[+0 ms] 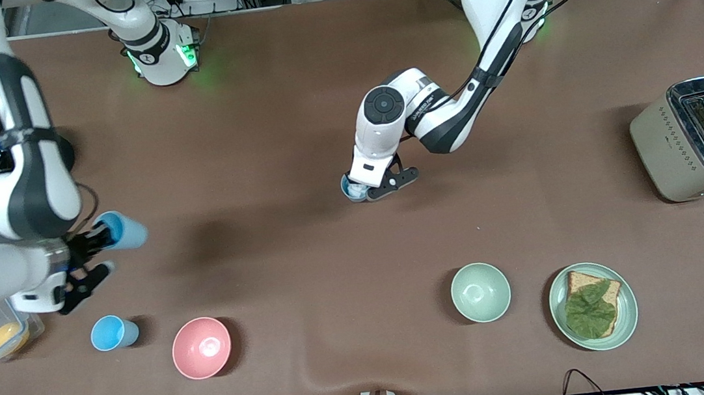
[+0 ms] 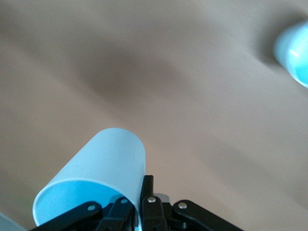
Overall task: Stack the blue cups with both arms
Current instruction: 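Set the left gripper's cup at table center while the right gripper lifts its cup, then move the right gripper's cup over the center cup while the left gripper withdraws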
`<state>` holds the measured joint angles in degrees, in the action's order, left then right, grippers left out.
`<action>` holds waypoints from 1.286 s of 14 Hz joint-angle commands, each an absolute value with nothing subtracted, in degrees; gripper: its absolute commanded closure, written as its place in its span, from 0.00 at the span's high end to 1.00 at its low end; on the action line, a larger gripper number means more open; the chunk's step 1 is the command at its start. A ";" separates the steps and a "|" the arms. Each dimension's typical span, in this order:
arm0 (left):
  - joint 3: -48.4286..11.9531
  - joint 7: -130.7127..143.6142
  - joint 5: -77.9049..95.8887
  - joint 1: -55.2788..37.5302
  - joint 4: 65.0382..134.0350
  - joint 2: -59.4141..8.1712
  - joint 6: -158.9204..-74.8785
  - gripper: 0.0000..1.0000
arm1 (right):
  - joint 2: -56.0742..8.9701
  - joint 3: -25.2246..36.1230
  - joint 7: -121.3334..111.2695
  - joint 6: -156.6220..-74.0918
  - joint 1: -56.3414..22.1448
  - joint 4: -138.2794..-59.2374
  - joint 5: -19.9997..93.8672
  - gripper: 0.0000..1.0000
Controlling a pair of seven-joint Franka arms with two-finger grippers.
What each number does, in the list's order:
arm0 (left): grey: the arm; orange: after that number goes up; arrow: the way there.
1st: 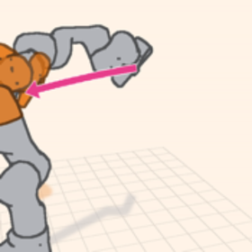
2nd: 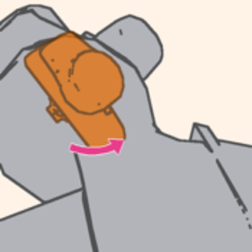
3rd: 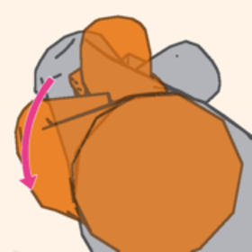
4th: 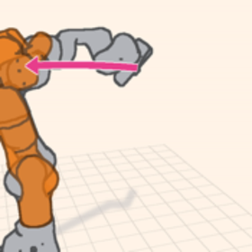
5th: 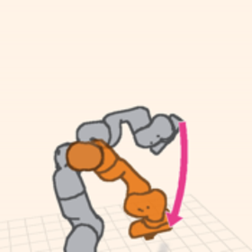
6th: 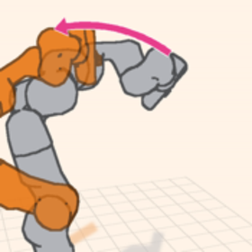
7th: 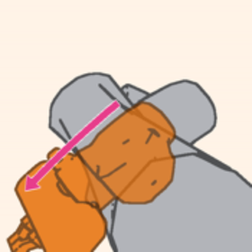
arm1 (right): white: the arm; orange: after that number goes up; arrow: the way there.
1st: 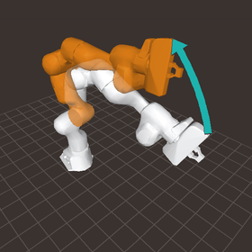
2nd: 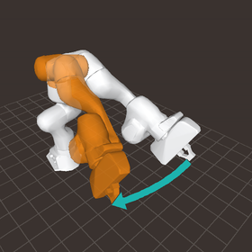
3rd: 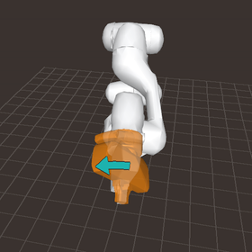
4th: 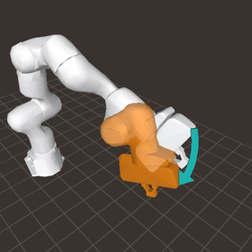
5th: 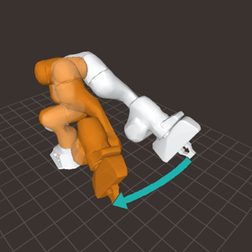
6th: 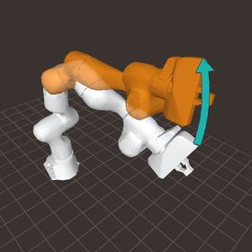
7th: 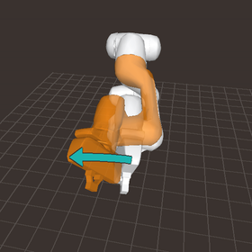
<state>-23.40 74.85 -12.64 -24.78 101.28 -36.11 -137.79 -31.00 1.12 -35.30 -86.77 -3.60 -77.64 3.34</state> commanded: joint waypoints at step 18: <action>-23.29 28.51 -10.29 6.31 99.40 -6.60 -107.23 1.00 | -34.53 0.97 29.15 -100.01 -37.69 -74.97 15.03 0.00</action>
<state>-22.51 34.23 -12.23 2.77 98.03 -9.02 -108.60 -33.45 0.17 24.08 -98.41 -35.29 -74.97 13.80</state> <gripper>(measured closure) 0.000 0.956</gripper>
